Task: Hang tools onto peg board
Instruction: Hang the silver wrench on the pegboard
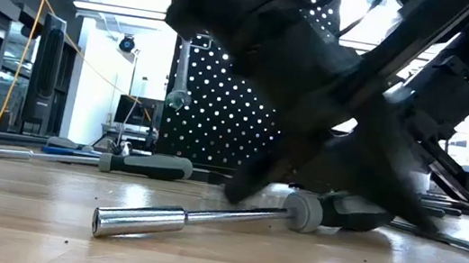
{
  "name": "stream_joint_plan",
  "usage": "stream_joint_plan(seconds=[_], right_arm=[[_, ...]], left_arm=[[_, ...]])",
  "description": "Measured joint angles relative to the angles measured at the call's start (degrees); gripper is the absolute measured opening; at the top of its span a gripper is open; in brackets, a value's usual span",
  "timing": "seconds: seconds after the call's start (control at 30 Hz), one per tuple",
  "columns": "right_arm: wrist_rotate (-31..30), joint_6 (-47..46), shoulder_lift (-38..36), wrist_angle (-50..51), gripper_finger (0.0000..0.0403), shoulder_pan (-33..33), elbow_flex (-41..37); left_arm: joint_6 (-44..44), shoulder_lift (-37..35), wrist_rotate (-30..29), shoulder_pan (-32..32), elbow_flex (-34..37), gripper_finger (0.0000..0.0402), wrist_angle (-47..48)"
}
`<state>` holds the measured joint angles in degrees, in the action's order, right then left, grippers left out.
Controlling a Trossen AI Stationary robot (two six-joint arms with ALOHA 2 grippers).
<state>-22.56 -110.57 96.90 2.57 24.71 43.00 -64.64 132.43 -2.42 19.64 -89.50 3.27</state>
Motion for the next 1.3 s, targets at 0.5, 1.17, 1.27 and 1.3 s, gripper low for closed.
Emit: stream_joint_plan(seconds=[0.5,1.17,1.27,1.3], right_arm=[[5.4,2.6,-1.2,11.1,0.0,1.3,0.2],[1.2,-3.0,-1.1,-1.1,0.0,-3.5,-0.1],[5.4,6.8,-2.3,-0.3,0.0,-3.5,-0.1],[6.7,10.0,-2.8,0.9,0.0,-3.2,-0.1]], left_arm=[[12.2,-12.1,-7.4,-0.4,8.7,0.0,23.7],[17.5,-25.3,-25.2,-1.2,11.9,0.0,33.9],[18.3,-26.1,-25.4,-1.3,11.9,0.0,34.1],[18.3,-26.2,-25.3,-1.3,11.9,0.0,34.1]])
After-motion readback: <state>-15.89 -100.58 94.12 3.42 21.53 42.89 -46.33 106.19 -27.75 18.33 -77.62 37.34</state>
